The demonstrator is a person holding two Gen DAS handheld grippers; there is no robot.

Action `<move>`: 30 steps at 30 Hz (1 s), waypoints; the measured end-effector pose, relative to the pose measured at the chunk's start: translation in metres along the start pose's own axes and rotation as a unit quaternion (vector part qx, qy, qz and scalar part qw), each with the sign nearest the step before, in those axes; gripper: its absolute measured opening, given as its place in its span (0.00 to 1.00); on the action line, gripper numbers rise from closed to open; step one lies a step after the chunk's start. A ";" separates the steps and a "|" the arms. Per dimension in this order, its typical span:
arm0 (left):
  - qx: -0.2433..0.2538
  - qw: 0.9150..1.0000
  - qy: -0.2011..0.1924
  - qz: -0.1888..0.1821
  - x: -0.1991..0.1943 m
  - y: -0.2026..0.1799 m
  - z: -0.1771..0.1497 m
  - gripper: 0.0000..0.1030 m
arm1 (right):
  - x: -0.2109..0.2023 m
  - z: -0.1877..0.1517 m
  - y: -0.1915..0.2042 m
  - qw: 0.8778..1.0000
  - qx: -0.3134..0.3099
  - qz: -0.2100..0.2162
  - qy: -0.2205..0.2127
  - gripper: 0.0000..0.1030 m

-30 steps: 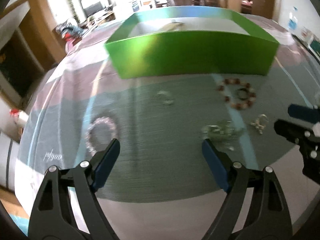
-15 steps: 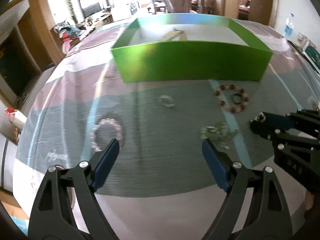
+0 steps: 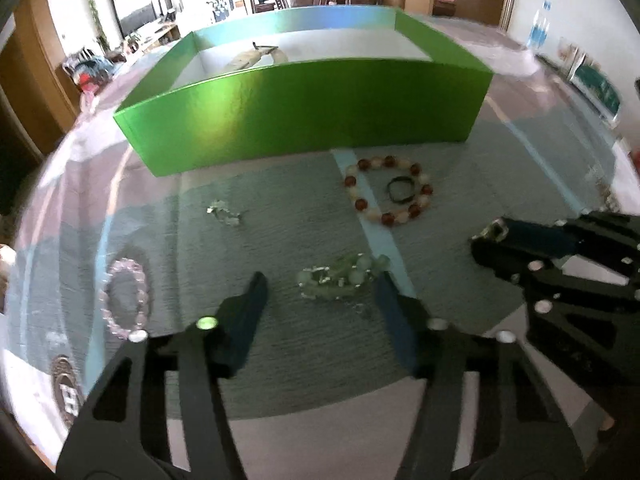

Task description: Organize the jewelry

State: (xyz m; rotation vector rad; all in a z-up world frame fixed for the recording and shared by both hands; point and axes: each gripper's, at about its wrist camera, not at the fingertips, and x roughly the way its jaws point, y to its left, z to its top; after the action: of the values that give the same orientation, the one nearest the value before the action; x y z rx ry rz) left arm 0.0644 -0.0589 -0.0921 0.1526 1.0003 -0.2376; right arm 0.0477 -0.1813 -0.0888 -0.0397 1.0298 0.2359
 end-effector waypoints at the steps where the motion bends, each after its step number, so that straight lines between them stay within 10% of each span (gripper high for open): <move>1: 0.000 1.000 0.000 -0.003 0.000 0.001 0.000 0.33 | 0.000 0.000 0.000 1.000 0.000 0.000 0.000 0.21; 19: -0.016 0.997 -0.075 0.023 -0.079 0.041 0.008 0.28 | -0.036 0.023 0.004 0.999 -0.011 -0.001 -0.050 0.21; 30: -0.020 0.991 -0.126 0.046 -0.100 0.077 0.095 0.28 | -0.060 0.099 -0.012 0.993 0.028 0.008 -0.115 0.21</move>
State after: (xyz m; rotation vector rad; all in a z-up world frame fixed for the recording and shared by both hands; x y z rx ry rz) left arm 0.1099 0.0054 0.0448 0.1277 0.7451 -0.1479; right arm 0.1042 -0.1889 0.0123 0.0454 0.8061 0.2204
